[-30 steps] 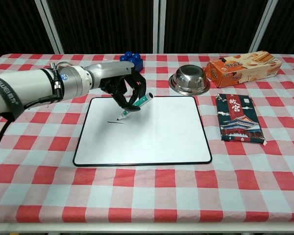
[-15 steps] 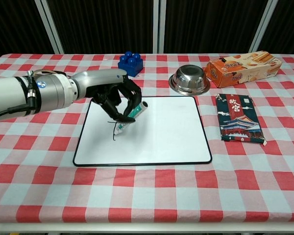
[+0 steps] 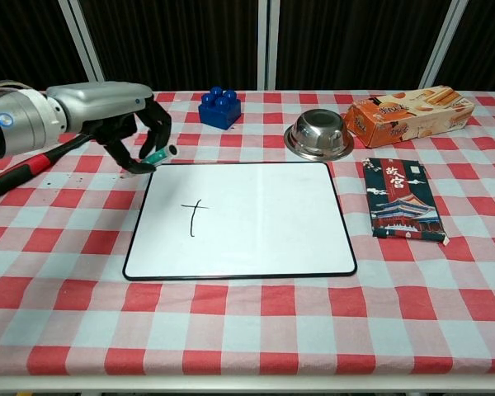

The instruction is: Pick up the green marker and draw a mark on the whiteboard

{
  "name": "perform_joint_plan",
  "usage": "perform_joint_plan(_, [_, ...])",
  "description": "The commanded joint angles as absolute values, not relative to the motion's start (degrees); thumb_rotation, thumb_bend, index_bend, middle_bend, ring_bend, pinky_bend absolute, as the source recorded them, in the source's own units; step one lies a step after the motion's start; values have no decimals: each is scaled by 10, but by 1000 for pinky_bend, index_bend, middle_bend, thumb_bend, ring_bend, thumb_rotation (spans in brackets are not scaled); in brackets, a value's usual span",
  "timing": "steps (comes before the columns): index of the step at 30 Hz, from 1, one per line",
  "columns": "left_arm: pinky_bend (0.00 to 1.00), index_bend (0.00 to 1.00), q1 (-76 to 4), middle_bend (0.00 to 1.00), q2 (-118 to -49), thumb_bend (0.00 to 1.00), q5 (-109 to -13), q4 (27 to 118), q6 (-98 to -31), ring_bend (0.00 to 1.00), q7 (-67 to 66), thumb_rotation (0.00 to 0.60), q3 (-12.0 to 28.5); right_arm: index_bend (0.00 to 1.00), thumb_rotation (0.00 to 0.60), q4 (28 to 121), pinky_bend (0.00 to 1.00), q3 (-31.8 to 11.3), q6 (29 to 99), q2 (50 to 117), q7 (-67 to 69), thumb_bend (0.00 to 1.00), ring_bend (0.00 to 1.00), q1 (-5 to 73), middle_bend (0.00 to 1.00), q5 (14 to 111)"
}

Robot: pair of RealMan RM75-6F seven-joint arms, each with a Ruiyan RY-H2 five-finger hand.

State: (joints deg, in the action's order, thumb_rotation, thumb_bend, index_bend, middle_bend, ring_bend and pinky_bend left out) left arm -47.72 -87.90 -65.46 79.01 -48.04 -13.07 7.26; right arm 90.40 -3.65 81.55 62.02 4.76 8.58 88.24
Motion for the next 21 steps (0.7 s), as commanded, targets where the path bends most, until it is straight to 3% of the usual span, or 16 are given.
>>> perform_joint_plan(1, [971,577,-478,597,-868,425,-515,790,-512,904,-350,600,47,0,600,902,0,-36,814,623,50,124,0,88,0,886])
perform_joint_plan(3, [971,572,-481,596,-876,426,-475,791,-522,904,-383,600,49,0,600,900,0,-35,815,625,51,124,0,88,0,887])
perform_joint_plan(5, [959,505,-486,562,-883,413,-429,793,-536,890,-427,600,50,0,600,899,0,-34,814,624,51,125,0,87,0,886])
perform_joint_plan(9, [907,151,-491,324,-887,249,-346,842,-600,838,-503,600,60,0,600,900,0,-34,818,618,51,124,0,81,0,879])
perform_joint_plan(11, [891,94,-484,236,-878,217,-337,877,-625,815,-498,600,68,0,600,900,0,-34,823,616,52,125,0,78,0,876])
perform_joint_plan(14, [867,71,-448,148,-832,195,-372,953,-671,681,-438,600,79,0,600,901,0,-34,831,611,54,125,0,71,0,872])
perform_joint_plan(17, [810,72,-388,140,-778,189,-458,992,-738,557,-348,600,70,0,600,900,0,-36,840,605,55,125,0,62,0,863])
perform_joint_plan(21, [572,85,-304,141,-731,146,-554,974,-801,345,-189,600,54,0,600,898,0,-38,847,604,58,125,0,56,0,857])
